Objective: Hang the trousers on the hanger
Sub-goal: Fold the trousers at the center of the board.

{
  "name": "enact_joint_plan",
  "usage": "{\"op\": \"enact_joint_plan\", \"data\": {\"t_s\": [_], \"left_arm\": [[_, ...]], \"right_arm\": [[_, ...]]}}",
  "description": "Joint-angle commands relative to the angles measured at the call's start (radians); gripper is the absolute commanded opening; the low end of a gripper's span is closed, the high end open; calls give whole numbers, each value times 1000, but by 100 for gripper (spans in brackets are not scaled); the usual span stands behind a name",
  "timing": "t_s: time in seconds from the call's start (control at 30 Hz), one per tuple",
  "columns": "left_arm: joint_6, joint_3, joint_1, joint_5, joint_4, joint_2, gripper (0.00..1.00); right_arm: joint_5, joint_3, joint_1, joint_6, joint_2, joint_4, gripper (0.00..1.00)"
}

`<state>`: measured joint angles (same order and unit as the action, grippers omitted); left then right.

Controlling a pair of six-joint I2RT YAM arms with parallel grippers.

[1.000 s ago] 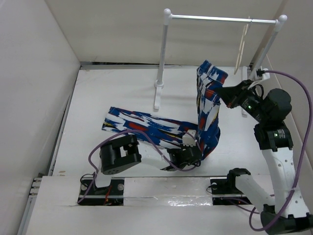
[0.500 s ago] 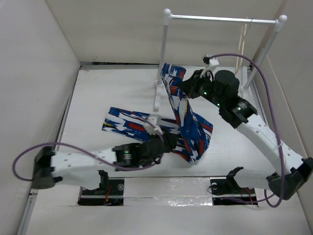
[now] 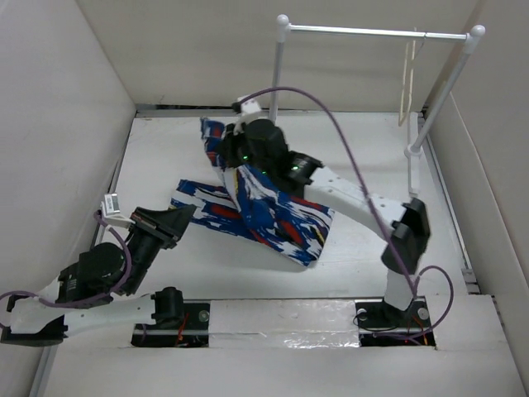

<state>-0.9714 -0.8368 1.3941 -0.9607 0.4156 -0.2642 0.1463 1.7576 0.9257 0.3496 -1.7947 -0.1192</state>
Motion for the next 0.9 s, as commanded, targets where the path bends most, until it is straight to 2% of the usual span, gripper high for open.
{"op": "enact_joint_plan", "data": {"t_s": [0.0,0.03,0.07,0.1,0.13,0.2,0.23,0.37,0.43,0.47,0.5,0.53,0.6,0.67,0.8,0.83,0.87], "left_arm": [[-9,-79,3,-81,123,-52,12],[-4,-91,-6,-93,127,-64,12],[0,-111,-6,-98,127,-75,12],[5,-120,-6,-104,130,-90,16],[10,-131,-6,-114,132,-96,18],[10,-154,-6,-128,149,-99,23],[11,-157,-6,-139,147,-95,24],[36,-99,-6,-168,88,-66,28],[54,-67,-6,-179,37,-75,30],[51,-44,-6,-188,28,-87,31],[40,-35,-6,-191,22,-128,33],[33,-31,-6,-199,23,-157,34],[23,-28,-6,-213,22,-258,35],[33,-28,-6,-223,5,-343,36],[42,-105,-18,-199,6,-663,42],[60,-126,-64,-141,-6,-719,43],[150,-161,-108,-75,-32,-766,44]], "right_arm": [[58,163,103,-4,-153,123,1],[64,192,123,-8,-239,119,7],[71,216,155,-11,-270,89,18],[87,235,168,-14,-293,63,55],[131,237,168,-8,-305,38,71],[116,197,177,-9,-278,48,97],[102,90,168,-9,-247,81,100],[73,-255,157,-11,37,272,100],[68,-380,157,-18,133,349,93],[70,-494,157,-21,177,369,85],[70,-551,157,-23,260,404,49],[82,-608,157,-17,297,418,31],[87,-772,157,2,389,462,7],[128,-867,157,20,432,478,4],[174,-1067,138,81,500,493,4],[176,-1090,137,91,514,495,4],[182,-1112,137,97,518,498,4]]}}
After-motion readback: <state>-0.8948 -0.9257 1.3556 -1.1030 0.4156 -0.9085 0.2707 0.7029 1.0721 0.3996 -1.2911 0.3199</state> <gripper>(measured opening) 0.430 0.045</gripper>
